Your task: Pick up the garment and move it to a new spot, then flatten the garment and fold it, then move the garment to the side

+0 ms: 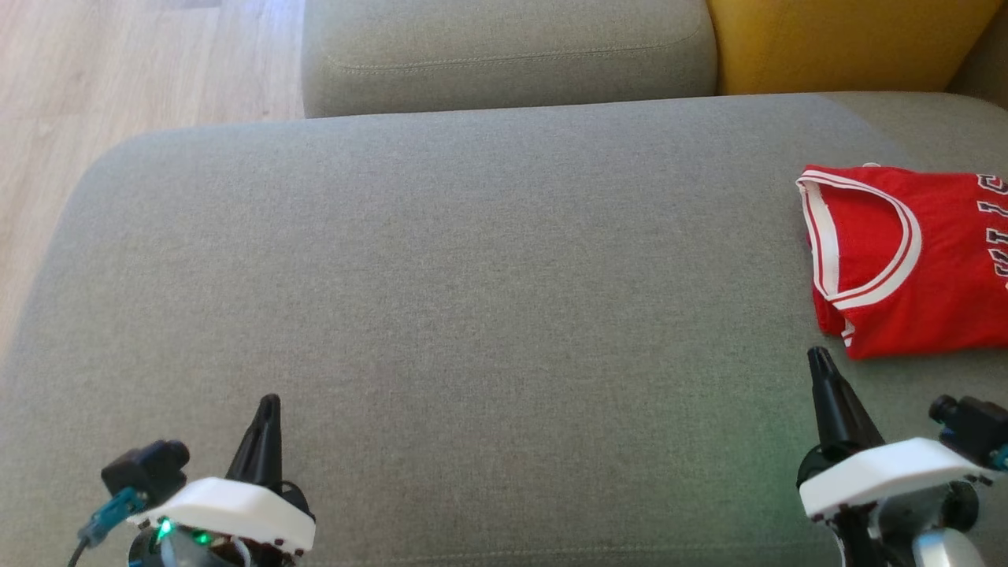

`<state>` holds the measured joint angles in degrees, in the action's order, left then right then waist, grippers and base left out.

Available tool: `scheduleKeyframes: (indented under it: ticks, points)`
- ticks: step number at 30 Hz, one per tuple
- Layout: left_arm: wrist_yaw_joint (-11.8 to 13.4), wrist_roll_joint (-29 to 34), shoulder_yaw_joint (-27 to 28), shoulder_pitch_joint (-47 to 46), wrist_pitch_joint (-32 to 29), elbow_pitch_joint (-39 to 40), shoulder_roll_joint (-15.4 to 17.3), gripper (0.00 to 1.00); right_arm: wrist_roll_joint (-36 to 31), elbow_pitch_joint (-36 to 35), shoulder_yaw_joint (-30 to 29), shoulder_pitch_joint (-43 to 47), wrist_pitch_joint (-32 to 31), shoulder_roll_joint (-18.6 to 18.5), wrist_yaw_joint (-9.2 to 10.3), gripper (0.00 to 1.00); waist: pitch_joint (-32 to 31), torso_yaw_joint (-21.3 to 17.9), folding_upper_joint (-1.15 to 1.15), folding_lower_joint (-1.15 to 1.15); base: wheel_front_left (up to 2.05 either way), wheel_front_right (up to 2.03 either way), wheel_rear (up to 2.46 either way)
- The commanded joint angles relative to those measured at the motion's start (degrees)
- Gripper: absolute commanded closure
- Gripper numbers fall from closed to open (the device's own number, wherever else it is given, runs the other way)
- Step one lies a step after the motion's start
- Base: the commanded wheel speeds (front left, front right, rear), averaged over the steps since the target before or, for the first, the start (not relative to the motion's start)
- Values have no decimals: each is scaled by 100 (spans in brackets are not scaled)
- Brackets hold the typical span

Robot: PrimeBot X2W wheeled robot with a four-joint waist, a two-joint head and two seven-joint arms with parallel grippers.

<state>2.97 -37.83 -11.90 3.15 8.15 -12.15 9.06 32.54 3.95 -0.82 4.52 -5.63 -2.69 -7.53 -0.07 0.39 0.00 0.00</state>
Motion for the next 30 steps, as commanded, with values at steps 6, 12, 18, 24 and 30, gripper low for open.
scheduleKeyframes:
  ticks: [6,12,18,24,30]
  points:
    - [-100,-408,256,-350,-85,142,16,100,472,-98,-22,-359,67,-100,1,100,2,-2,0,0,0,0,0]
    - [-168,-775,359,-390,-175,120,-22,100,879,-21,-42,-408,71,-108,2,100,3,-5,0,0,0,0,0]
    - [-235,-1143,463,-431,-266,97,-60,100,1287,57,-64,-458,74,-115,2,100,5,-8,0,0,0,0,0]
    - [-303,-1510,569,-472,-358,74,-100,100,1694,136,-88,-507,76,-120,2,100,7,-10,0,0,0,0,0]
    - [-371,-1876,675,-513,-451,51,-140,100,2099,214,-113,-557,76,-125,2,100,8,-13,0,0,0,0,0]
